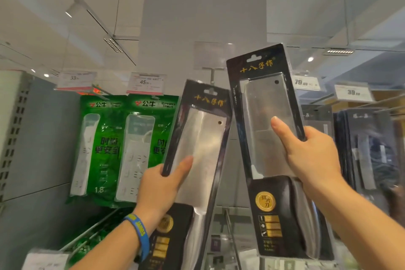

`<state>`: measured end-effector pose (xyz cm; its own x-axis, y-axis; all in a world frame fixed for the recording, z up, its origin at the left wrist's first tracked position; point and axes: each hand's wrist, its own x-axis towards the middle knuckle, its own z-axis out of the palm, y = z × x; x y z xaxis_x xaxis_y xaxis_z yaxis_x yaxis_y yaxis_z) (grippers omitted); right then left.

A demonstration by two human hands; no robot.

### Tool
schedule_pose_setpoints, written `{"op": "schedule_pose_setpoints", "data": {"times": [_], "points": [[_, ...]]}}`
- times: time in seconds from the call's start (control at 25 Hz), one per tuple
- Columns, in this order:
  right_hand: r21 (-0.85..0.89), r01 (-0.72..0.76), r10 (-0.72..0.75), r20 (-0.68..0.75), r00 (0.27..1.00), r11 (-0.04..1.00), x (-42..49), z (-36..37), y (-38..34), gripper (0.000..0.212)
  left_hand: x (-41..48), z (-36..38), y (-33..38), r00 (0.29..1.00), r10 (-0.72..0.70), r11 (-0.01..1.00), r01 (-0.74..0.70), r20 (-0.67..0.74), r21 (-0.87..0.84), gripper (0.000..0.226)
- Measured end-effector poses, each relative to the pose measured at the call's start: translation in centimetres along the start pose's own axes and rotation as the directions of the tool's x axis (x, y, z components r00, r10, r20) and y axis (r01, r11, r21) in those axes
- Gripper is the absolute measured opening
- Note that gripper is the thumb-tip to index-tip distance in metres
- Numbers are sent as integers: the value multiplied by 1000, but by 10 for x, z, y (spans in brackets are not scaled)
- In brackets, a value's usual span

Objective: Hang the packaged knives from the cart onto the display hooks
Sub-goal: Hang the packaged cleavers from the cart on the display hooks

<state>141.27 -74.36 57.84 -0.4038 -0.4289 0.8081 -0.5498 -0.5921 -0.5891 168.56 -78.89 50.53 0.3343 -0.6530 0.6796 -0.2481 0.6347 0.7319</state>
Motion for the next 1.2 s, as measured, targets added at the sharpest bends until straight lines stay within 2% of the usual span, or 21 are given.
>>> {"op": "schedule_pose_setpoints", "data": {"times": [0.08, 0.24, 0.44, 0.56, 0.68, 0.76, 1.0, 1.2], "points": [[-12, 12, -12, -25, 1000, 1000, 0, 0, 0, 88, 10, 2, 6, 1000, 9, 1000, -9, 14, 1, 79], [-40, 2, -2, -15, 1000, 999, -9, 0, -6, 76, 8, 7, 8, 999, -19, 1000, 18, 40, 1, 75], [-67, -20, 17, -44, 999, 998, -10, -1, -11, 76, 12, -1, 8, 996, -36, 999, 39, 86, -28, 58], [-74, -28, 24, -44, 999, 997, -12, -2, -12, 74, 13, -11, 5, 991, -110, 989, 116, 70, -92, 67], [-81, -16, 13, -44, 999, 997, -12, 0, -15, 74, 17, -9, 14, 995, -37, 998, 33, 89, 56, 75], [-83, -16, 12, -47, 999, 996, -13, 2, -20, 74, 16, -5, 18, 994, -22, 996, 13, 109, 86, 73], [-87, -16, 11, -53, 999, 996, -17, 2, -19, 72, 16, -15, 9, 991, -95, 991, 104, 93, -89, 69], [-92, -24, 20, -44, 999, 996, -18, 4, -20, 74, 15, -13, 15, 990, -71, 995, 78, 122, -55, 70]]}}
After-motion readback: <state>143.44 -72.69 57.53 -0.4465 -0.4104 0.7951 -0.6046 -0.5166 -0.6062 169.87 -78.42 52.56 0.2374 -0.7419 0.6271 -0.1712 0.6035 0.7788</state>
